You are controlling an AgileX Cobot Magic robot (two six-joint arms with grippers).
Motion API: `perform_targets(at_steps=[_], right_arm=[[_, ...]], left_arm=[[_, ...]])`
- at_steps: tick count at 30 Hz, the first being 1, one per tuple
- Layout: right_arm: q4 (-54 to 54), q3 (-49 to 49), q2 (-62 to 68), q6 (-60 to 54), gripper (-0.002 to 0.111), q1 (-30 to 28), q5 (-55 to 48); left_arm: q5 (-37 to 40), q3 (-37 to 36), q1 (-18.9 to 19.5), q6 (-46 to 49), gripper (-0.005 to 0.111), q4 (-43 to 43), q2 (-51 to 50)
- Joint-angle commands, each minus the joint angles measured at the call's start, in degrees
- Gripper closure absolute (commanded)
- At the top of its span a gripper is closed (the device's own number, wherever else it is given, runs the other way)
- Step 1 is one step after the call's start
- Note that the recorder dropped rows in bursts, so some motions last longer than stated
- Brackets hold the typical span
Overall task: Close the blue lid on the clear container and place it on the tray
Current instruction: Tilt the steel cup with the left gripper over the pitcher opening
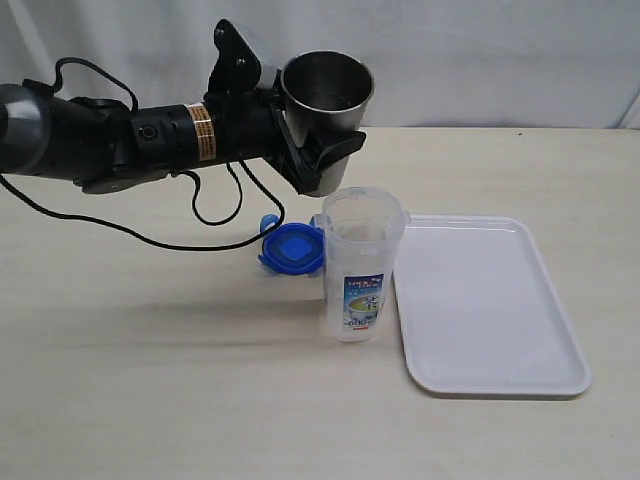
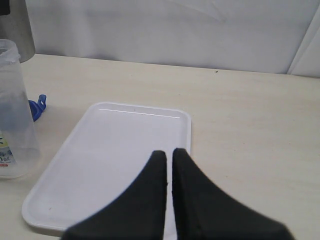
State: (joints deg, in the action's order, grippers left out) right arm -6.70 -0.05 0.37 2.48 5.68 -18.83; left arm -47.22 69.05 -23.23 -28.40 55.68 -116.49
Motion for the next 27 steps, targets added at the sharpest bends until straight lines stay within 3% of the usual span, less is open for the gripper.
perform_targets(at_steps=[1, 10, 27], right_arm=[[0.1, 0.1, -0.4, -0.4, 0.104, -0.2, 0.5], [0.1, 0.1, -0.4, -0.4, 0.104, -0.2, 0.5], [0.1, 0.1, -0.4, -0.4, 0.104, -0.2, 0.5]], left_arm=[[-5.9, 1.1, -0.1, 3.4, 0.107, 0.8, 1.5], [-7.5, 1.1, -0.1, 10.4, 0.107, 1.0, 1.5], [-7.4, 1.1, -0.1, 13.6, 0.107, 3.8, 1.5]])
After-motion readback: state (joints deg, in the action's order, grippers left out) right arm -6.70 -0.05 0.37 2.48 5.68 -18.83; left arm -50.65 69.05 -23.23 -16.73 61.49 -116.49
